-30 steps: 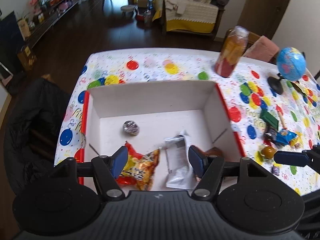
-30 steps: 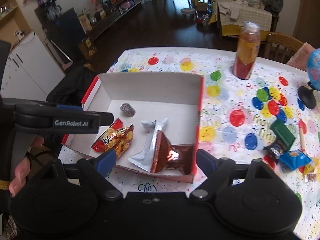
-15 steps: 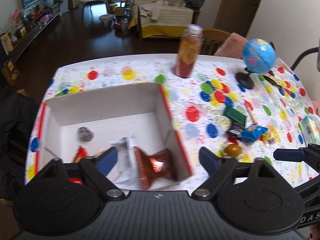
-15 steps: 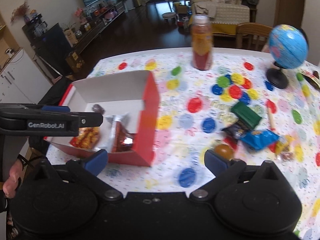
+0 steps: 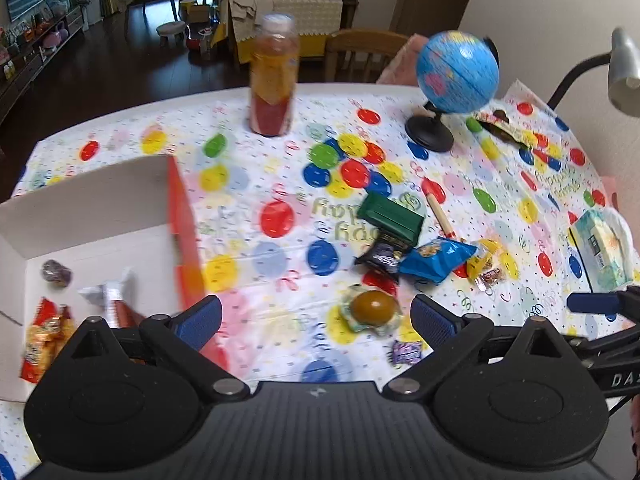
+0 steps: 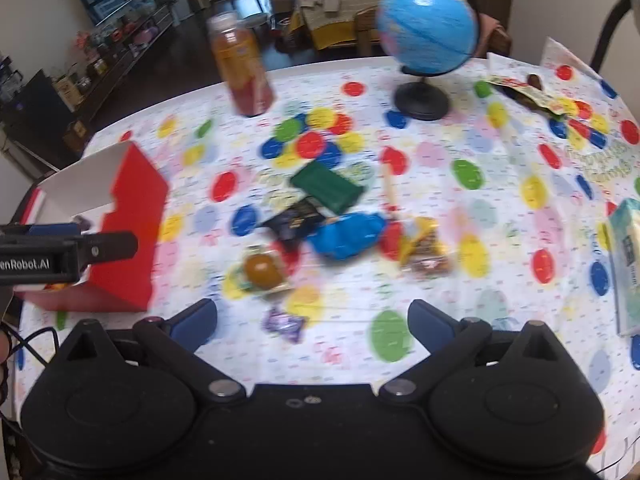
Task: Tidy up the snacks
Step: 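Grasp the yellow M&M's bag with the right tool while the left tool grasps the egg-shaped snack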
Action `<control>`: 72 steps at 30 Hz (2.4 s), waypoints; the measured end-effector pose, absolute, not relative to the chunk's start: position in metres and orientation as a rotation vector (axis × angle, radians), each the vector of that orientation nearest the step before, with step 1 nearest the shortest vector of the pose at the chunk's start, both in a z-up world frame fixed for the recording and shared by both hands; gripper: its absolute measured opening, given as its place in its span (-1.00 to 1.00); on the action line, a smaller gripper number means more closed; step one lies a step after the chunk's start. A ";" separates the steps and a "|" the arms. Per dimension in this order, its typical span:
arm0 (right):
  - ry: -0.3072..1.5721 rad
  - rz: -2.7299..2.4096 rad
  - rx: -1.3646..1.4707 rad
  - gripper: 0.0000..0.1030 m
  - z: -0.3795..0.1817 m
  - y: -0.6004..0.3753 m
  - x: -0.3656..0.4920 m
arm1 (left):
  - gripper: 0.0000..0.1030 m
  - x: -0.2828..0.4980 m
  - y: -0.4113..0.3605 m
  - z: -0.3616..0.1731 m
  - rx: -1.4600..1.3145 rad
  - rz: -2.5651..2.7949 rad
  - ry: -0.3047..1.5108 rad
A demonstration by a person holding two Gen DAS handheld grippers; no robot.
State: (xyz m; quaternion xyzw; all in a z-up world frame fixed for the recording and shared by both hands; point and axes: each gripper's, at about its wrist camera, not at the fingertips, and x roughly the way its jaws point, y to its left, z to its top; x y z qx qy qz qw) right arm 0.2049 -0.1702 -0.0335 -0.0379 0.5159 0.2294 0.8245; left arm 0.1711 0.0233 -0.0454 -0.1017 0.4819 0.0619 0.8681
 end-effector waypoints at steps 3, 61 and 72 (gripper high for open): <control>1.098 0.446 -0.105 0.94 -0.044 -0.186 0.218 | 0.97 0.185 0.006 -0.059 -0.200 0.138 1.023; 1.154 0.542 -0.237 -0.35 -0.108 -0.194 0.294 | 0.03 0.241 -0.015 -0.147 -0.269 0.160 1.245; 1.118 0.616 -0.205 -0.35 -0.058 -0.182 0.237 | 0.03 0.202 -0.006 -0.092 -0.258 0.151 1.184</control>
